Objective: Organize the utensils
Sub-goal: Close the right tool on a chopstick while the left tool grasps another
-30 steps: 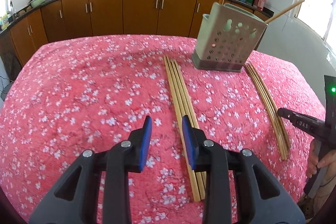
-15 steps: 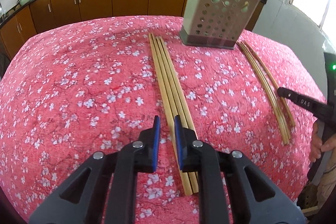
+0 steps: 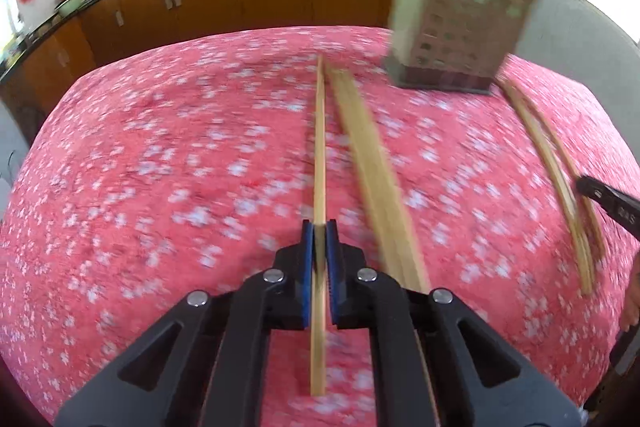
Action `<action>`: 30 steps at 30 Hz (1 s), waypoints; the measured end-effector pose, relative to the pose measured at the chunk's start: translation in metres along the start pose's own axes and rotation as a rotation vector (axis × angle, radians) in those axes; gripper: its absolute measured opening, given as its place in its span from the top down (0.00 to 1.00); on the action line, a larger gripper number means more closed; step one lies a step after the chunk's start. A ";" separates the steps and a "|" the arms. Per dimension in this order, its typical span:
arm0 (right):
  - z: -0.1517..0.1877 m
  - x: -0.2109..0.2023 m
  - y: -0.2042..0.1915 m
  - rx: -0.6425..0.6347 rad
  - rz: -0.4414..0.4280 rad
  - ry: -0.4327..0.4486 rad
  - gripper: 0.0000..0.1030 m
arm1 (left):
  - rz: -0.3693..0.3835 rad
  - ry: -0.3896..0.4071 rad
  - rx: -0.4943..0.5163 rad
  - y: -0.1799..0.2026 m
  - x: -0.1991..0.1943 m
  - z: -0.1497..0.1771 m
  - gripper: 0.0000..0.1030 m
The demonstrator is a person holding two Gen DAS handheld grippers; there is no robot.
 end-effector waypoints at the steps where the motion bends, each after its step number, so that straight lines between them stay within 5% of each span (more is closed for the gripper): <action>1: -0.002 0.001 0.006 0.015 0.008 0.006 0.93 | -0.012 0.000 -0.013 -0.008 0.001 -0.002 0.92; 8: -0.007 0.002 0.020 0.039 0.017 0.033 0.92 | -0.036 0.028 -0.091 -0.055 0.005 -0.011 0.89; 30: -0.006 0.003 0.015 0.002 0.050 0.046 0.92 | -0.029 0.051 -0.100 -0.056 0.003 -0.007 0.89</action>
Point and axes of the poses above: each gripper's, at about its wrist camera, not at the fingertips, and x roughly the way its jaws point, y to its right, z to its underside, the point moved 2 cm from there along x, roughly the way its jaws point, and after that the axes turned 3 degrees about x, right-handed, at the moved point
